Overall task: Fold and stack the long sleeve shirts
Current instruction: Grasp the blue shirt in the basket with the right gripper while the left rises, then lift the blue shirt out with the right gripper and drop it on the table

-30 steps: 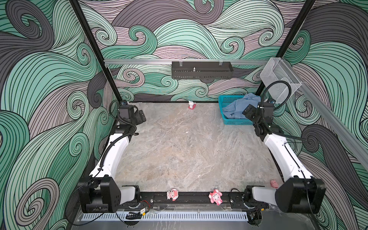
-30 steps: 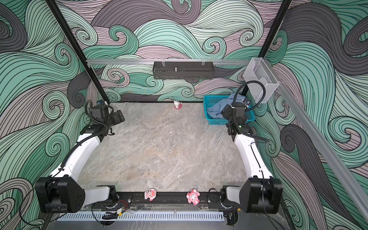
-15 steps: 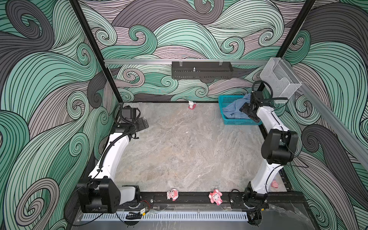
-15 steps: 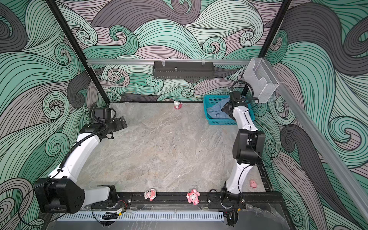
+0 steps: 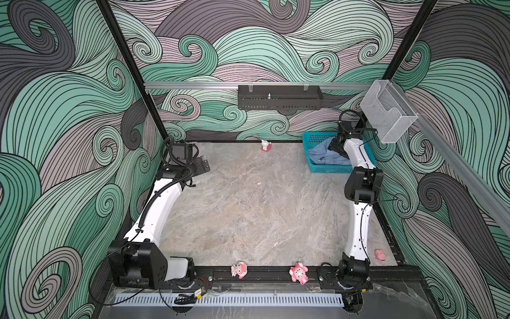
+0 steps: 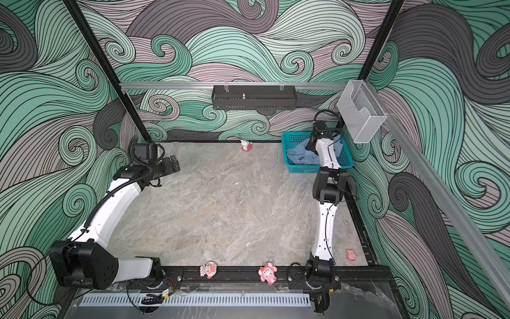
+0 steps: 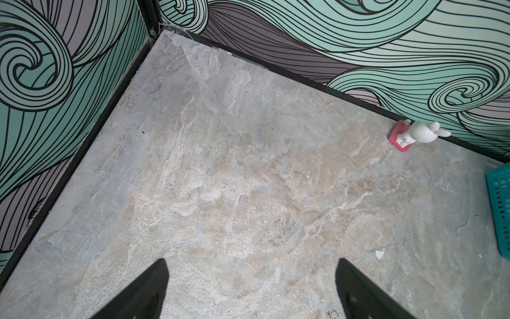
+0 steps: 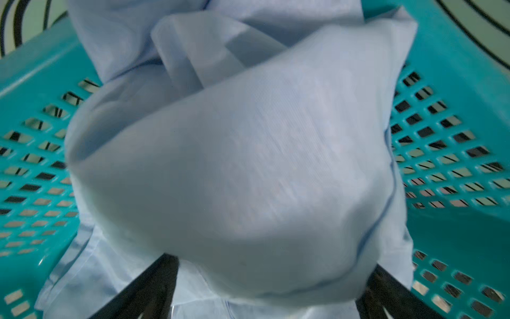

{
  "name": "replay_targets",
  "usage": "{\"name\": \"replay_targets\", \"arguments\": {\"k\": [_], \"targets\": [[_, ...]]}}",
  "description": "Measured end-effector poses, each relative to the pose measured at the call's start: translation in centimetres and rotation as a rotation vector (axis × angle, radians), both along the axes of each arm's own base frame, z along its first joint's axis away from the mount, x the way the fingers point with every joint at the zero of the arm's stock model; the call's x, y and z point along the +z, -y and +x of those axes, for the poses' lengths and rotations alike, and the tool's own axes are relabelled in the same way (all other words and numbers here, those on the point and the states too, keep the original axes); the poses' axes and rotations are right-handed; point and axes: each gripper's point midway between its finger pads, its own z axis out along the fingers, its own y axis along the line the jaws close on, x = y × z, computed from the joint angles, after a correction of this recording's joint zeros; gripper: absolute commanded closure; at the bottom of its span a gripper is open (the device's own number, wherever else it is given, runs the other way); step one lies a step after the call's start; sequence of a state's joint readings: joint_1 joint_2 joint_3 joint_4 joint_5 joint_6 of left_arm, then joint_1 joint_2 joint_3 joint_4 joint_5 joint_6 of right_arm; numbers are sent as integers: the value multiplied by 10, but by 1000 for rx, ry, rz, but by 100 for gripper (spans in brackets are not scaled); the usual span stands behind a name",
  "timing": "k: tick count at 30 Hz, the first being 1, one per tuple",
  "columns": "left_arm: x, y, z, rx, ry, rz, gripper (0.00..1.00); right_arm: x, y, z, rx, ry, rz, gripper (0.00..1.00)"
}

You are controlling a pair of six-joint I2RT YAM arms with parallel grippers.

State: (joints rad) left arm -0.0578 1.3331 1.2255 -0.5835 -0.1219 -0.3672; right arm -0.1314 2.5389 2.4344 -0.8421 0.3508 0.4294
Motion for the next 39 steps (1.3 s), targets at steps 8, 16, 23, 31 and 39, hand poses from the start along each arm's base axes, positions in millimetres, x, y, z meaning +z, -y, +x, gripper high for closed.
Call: {"name": "replay_targets", "arguments": {"k": [8,16,23,31,39], "targets": [[-5,3,1,-7,-19,1,4,17,-7,0,39,-5,32,100],[40,1,-22,-7,99,-7,4,163,-77,-15,237,227,113,100],[92,8,-63,-44,245,-62,17,386,-194,-100,580,683,184,100],[109,19,-101,-95,280,-128,14,496,-272,-194,840,972,383,100],[113,18,-133,-91,288,-138,13,402,-392,-183,1012,687,644,100]]}}
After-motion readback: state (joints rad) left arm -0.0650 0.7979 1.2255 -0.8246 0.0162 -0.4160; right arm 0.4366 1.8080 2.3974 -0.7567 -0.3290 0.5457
